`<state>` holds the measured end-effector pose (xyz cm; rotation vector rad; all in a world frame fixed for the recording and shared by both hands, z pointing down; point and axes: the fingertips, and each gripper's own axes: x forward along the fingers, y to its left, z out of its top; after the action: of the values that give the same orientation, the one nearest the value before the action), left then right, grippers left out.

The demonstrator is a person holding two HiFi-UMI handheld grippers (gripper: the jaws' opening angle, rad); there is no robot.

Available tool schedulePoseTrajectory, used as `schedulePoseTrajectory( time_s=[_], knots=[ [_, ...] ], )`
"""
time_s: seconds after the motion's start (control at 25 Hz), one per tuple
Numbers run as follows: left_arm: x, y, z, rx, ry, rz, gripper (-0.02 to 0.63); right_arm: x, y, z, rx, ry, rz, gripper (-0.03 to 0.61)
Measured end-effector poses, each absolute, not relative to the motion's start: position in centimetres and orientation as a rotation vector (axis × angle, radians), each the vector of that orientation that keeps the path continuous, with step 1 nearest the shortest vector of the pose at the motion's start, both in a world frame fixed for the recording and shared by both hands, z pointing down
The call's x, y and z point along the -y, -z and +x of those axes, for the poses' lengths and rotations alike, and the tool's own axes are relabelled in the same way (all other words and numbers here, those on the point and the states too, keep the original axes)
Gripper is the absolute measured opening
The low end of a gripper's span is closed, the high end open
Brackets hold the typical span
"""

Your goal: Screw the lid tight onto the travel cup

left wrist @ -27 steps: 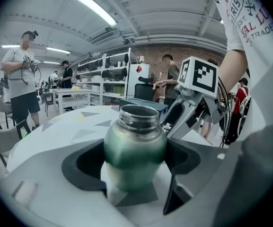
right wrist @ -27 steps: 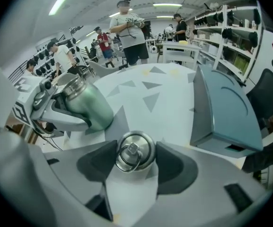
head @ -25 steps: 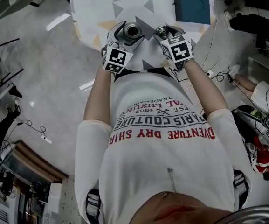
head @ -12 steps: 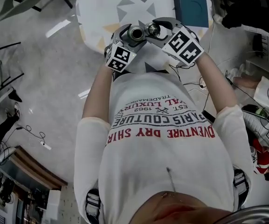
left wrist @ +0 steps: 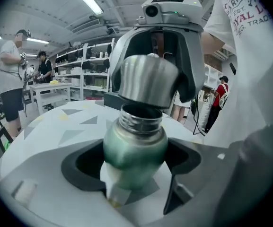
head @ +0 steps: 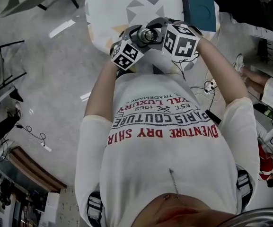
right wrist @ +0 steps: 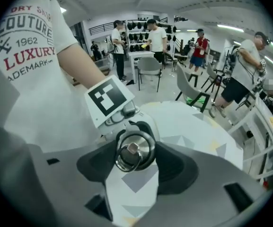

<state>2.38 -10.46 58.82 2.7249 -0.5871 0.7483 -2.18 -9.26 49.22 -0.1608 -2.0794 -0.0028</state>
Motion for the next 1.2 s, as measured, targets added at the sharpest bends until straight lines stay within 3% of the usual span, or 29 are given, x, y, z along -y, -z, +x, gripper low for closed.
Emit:
schedulePoseTrajectory(
  time_s=[0.56,1.2],
  knots=[
    [10.4,-59.0,2.4,0.536,-0.717,2.714,0.391,9.0,-51.5,-2.8,2.022,-0.015,-0.270,0.262],
    [10.5,-59.0,2.4,0.538,-0.682,2.707,0.396,10.0,-51.6,-2.8,2.078,-0.373,0.232,0.264]
  ],
)
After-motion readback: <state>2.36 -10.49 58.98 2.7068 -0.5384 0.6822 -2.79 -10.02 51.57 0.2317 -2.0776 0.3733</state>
